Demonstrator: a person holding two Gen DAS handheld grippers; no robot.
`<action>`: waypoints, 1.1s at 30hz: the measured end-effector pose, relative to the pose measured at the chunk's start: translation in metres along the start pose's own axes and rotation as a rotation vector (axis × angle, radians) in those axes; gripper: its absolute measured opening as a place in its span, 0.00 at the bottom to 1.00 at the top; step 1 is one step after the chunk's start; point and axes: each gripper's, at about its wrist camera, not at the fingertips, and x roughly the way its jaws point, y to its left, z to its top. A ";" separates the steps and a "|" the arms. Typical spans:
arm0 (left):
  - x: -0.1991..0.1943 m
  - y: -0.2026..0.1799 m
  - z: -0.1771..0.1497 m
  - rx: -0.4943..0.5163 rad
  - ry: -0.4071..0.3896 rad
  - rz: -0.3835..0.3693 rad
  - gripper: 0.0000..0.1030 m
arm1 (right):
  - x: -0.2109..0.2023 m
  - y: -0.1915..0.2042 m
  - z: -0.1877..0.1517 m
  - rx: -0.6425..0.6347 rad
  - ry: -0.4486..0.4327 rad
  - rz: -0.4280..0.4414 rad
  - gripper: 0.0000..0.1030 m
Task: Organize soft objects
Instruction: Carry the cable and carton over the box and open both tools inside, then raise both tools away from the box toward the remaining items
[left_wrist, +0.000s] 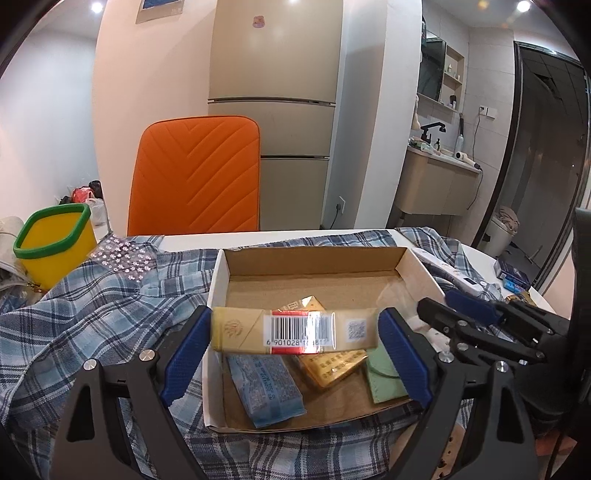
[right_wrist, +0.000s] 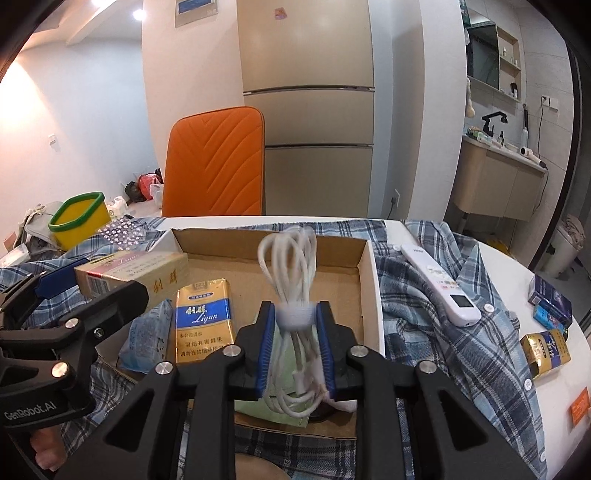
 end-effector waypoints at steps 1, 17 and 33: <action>-0.001 -0.001 0.000 0.006 -0.006 0.005 0.89 | -0.001 0.000 0.000 0.001 -0.002 -0.003 0.41; -0.023 0.003 0.004 -0.015 -0.142 0.025 0.99 | -0.027 -0.010 0.007 0.022 -0.121 -0.073 0.75; -0.077 -0.005 0.012 0.004 -0.378 0.029 0.99 | -0.109 -0.022 0.017 0.012 -0.320 -0.153 0.85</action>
